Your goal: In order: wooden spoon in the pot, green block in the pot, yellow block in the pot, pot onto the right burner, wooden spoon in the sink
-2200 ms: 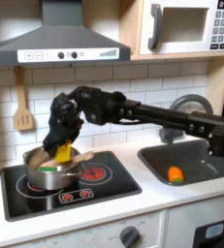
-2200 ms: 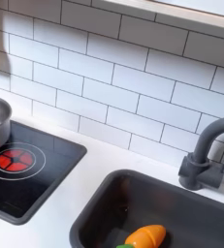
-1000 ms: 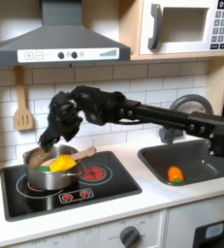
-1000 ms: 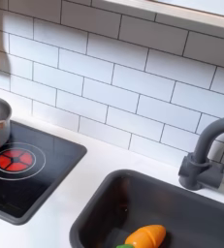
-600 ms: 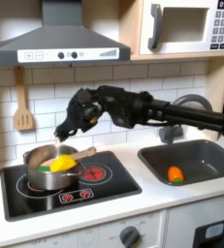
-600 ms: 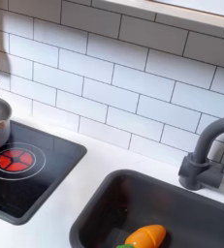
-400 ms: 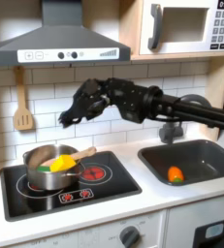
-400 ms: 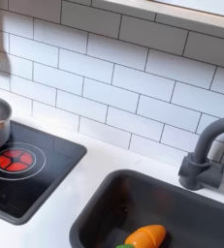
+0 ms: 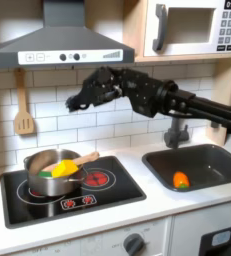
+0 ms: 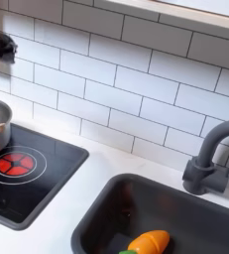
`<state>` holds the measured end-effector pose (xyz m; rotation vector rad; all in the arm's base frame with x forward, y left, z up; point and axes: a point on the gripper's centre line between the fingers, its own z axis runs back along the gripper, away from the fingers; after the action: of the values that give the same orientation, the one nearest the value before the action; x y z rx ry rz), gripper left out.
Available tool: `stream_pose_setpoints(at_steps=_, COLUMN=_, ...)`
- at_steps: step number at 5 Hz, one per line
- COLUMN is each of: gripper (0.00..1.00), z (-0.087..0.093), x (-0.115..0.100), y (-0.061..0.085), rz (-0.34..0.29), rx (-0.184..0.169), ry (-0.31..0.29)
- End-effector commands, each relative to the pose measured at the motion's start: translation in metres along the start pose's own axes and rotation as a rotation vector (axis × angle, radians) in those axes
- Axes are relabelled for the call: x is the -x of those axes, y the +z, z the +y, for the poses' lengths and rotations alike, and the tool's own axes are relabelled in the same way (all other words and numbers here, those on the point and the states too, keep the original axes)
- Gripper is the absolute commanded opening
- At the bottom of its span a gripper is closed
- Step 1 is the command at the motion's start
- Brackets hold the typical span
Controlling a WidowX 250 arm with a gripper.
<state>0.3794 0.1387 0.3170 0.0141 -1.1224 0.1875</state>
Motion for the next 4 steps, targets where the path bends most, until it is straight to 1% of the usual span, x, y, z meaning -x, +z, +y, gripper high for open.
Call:
stream_pose_setpoints(at_steps=1, gripper=0.76, z=-0.012, x=-0.037, y=0.013, rz=-0.101, rx=0.006, ry=-0.035)
stream_pose_setpoints(at_steps=2, gripper=0.13, z=-0.014, x=-0.046, y=0.014, rz=-0.116, rx=0.007, ry=-0.044)
stream_pose_setpoints(at_steps=3, gripper=0.00, z=-0.014, x=-0.057, y=0.019, rz=-0.141, rx=0.000, ry=-0.064)
stream_pose_setpoints(at_steps=4, gripper=0.00, z=-0.021, x=-0.061, y=0.021, rz=-0.150, rx=0.015, ry=-0.072)
